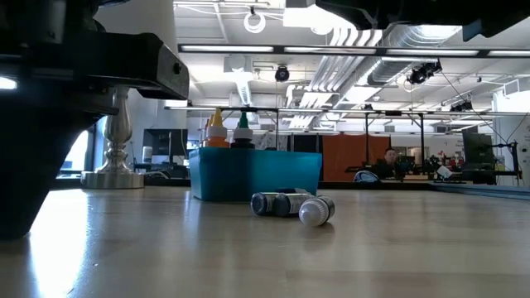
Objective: Pick & Place food coloring
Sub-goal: Put the small blue food coloring bottle into the bin
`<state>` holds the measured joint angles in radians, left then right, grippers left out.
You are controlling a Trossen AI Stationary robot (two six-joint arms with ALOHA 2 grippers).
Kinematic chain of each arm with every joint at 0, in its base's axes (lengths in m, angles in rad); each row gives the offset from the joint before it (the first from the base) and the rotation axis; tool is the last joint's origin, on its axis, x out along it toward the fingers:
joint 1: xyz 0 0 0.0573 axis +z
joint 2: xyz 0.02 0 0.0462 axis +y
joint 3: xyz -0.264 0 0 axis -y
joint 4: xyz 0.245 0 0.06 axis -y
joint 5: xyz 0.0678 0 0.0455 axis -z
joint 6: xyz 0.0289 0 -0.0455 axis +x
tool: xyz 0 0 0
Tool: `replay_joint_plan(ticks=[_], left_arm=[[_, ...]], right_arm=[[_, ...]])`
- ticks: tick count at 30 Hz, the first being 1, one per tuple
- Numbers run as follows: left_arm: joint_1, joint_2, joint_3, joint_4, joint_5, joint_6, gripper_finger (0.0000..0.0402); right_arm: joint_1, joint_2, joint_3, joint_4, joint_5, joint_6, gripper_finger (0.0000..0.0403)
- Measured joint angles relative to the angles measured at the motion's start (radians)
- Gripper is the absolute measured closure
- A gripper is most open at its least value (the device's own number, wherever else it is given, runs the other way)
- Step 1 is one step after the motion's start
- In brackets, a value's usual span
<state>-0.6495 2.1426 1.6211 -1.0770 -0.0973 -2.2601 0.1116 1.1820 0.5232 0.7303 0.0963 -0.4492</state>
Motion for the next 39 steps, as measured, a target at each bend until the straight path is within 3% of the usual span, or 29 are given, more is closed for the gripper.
replay_joint_plan(ticks=[16, 26, 33, 39], left_arm=[[0.002, 0.002, 0.000, -0.057, -0.035, -0.019, 0.0247], [0.002, 0.002, 0.000, -0.051, -0.033, 0.058, 0.0301], [0.008, 0.002, 0.000, -0.051, -0.137, 0.117, 0.0323], [0.043, -0.008, 0.001, -0.050, -0.228, 0.257, 0.0325]], right_arm=[[0.000, 0.000, 0.000, 0.000, 0.000, 0.000, 0.0261], [0.000, 0.000, 0.000, 0.000, 0.000, 0.000, 0.0261], [0.000, 0.000, 0.000, -0.003, 0.000, 0.004, 0.0261], [0.000, 0.000, 0.000, -0.025, 0.000, 0.056, 0.0261]])
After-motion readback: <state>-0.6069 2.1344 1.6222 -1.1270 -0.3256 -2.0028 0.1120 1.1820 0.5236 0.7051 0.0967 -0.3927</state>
